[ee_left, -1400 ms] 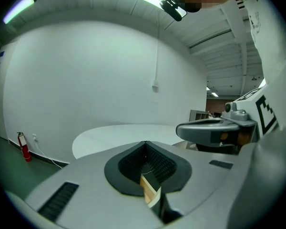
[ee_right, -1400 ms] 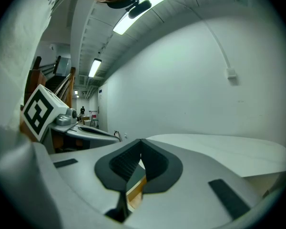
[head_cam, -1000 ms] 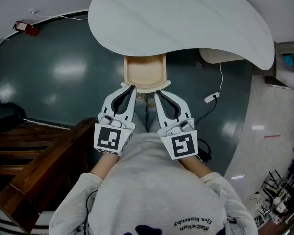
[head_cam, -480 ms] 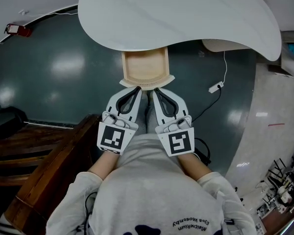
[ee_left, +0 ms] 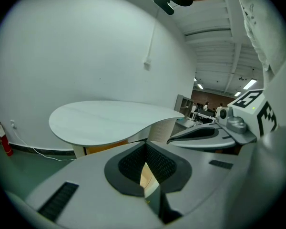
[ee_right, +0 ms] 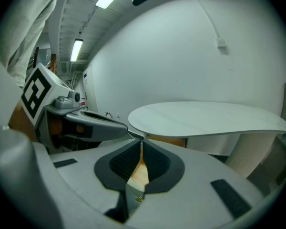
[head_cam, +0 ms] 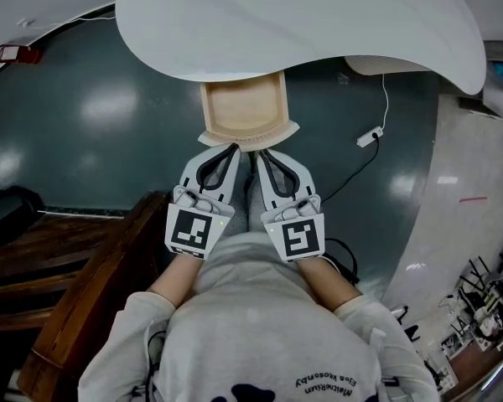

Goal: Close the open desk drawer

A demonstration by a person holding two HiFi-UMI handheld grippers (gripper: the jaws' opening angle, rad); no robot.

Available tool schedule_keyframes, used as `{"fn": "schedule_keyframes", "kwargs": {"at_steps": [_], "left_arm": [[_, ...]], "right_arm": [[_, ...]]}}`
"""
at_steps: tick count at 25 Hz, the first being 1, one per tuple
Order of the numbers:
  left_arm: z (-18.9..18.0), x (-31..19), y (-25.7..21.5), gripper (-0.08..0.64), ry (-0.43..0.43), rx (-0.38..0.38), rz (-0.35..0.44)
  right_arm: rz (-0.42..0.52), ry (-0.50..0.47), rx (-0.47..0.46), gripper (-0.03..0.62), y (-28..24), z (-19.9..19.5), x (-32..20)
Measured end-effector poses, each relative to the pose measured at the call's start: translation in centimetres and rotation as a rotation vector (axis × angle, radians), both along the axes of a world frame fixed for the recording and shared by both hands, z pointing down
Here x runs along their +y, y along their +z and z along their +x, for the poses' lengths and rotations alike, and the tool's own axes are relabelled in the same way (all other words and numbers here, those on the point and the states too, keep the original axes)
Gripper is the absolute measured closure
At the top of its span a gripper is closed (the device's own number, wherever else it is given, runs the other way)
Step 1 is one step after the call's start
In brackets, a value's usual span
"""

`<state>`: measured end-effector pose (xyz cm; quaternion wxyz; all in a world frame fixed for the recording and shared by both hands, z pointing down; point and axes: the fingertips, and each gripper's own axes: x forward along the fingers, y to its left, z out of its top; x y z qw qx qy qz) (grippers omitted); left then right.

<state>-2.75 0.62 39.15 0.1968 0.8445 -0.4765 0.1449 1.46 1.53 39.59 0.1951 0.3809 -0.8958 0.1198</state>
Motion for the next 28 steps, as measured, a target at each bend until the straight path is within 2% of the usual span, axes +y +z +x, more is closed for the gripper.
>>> {"fn": "schedule_keyframes", "kwargs": {"at_steps": [6, 16, 19, 28], "left_arm": [[-0.4, 0.3, 1.8, 0.549, -0.002, -0.012, -0.028], [-0.4, 0.2, 4.7, 0.549, 0.008, -0.036, -0.057], [-0.3, 0.4, 5.3, 0.549, 0.010, -0.044, -0.068], [-0.6, 0.7, 7.2, 0.549, 0.011, -0.069, -0.094]], "right_arm": [[-0.063, 0.021, -0.011, 0.574, 2.7, -0.4, 0.5], [-0.116, 0.053, 0.039, 0.571, 6.5, 0.2, 0.8], [-0.151, 0.054, 0.059, 0.514, 7.9, 0.4, 1.1], [-0.208, 0.034, 0.109, 0.506, 10.8, -0.1, 2.1]]}}
